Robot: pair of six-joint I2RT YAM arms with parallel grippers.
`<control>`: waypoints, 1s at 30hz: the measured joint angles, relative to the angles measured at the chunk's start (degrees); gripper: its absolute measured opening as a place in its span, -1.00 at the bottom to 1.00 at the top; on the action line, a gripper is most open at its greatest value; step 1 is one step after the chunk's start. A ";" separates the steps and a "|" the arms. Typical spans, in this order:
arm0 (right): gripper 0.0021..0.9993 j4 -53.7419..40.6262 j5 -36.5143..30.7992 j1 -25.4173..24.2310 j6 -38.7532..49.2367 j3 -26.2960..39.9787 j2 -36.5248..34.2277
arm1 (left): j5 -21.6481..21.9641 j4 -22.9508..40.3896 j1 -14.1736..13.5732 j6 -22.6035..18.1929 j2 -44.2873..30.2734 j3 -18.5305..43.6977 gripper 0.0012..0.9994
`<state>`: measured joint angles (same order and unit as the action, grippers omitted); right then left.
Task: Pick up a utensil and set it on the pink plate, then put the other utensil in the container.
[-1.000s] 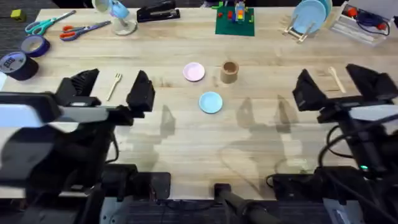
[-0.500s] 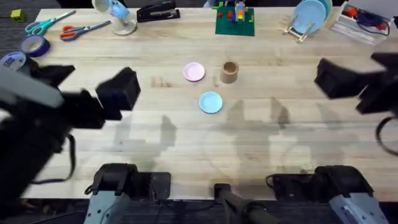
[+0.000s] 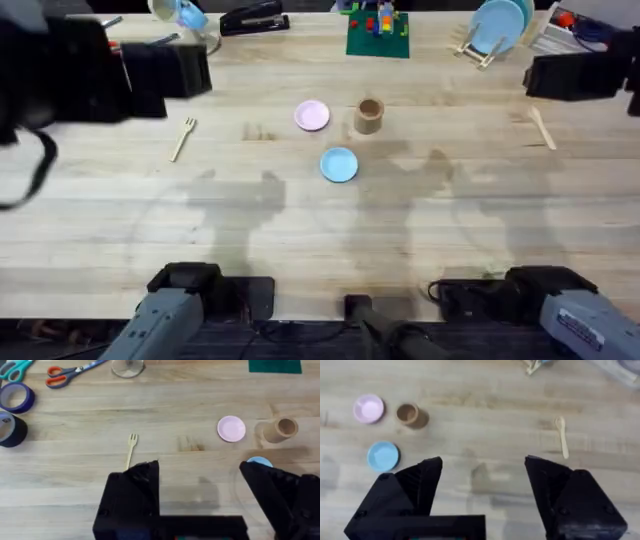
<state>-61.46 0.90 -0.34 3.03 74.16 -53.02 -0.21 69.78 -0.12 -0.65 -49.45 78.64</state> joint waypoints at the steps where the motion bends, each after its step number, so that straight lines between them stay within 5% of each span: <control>1: 0.99 -1.56 -0.02 0.00 0.00 1.46 -1.45 | -0.02 1.14 0.00 -0.02 -1.49 1.71 0.96; 14: 0.99 -11.03 -0.02 0.00 0.00 11.08 -12.96 | -1.68 18.50 0.00 -0.02 -17.02 20.18 0.96; 30: 0.99 -11.05 -0.02 0.00 0.00 11.18 -12.99 | 3.80 21.13 -0.02 -0.02 -19.35 21.92 0.96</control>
<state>-72.51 0.89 -0.34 3.03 85.34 -66.02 3.59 90.91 -0.14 -0.67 -68.79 100.56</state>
